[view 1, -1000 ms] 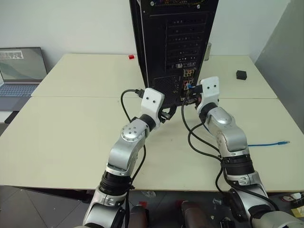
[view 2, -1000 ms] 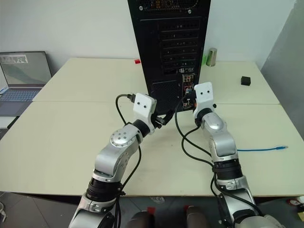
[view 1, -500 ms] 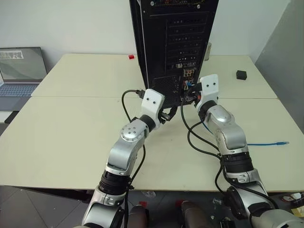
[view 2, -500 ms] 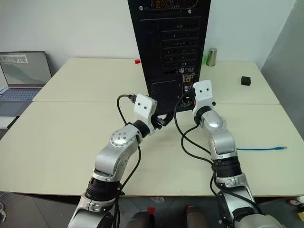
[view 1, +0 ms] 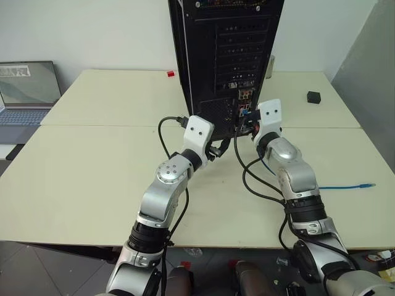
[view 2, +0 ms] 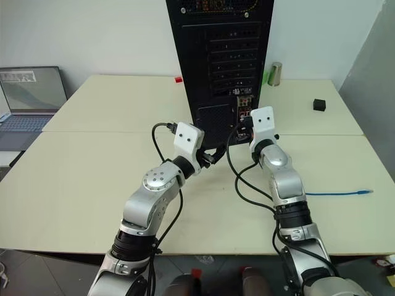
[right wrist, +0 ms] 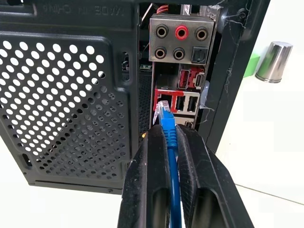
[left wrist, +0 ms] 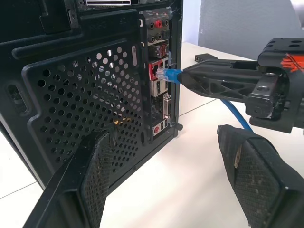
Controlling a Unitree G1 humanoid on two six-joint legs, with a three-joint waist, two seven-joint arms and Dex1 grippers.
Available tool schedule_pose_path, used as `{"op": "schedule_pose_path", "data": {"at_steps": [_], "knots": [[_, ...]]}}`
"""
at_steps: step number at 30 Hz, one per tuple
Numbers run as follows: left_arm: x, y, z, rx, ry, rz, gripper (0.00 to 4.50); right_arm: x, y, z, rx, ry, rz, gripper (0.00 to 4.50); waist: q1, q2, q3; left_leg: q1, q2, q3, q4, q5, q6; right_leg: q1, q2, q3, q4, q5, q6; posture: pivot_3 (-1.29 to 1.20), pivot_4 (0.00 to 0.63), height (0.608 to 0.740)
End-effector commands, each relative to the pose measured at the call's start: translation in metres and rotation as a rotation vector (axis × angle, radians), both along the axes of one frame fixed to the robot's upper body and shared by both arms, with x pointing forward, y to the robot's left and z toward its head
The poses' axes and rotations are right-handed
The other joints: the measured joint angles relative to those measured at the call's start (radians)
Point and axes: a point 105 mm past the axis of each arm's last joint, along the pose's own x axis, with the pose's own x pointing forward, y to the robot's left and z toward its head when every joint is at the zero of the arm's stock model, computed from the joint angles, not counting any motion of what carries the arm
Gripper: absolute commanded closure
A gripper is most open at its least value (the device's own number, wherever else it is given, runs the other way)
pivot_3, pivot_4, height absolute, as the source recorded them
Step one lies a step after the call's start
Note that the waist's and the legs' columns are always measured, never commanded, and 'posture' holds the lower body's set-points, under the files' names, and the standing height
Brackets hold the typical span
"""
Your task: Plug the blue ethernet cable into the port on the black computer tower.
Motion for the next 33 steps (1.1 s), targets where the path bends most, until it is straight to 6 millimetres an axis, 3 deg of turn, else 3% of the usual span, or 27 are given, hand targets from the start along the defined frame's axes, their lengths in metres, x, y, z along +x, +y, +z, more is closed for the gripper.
{"op": "schedule_pose_path", "data": {"at_steps": [1,20,33], "knots": [[-0.003,-0.001,0.01,-0.011,-0.048,-0.007,0.94,0.001,0.0,0.025,0.02,-0.088,-0.006,4.5,0.0,0.0,0.0,0.0,0.0,0.0,0.0,0.0,0.0,0.0,0.0,0.0,0.0,0.0,0.0,0.0,0.15,0.74],[-0.003,0.001,0.011,-0.009,-0.05,-0.002,0.94,0.007,-0.002,0.026,0.03,-0.075,-0.032,4.5,0.0,0.0,0.0,0.0,0.0,0.0,0.0,0.0,0.0,0.0,0.0,0.0,0.0,0.0,0.0,0.0,0.15,0.74],[-0.002,0.001,0.011,-0.007,-0.051,-0.002,0.94,0.012,0.015,0.036,0.048,-0.069,-0.023,4.5,-0.008,0.0,0.0,0.0,0.001,0.001,0.0,0.0,0.0,-0.001,0.0,0.001,0.001,0.0,0.0,0.0,0.15,0.74]]}}
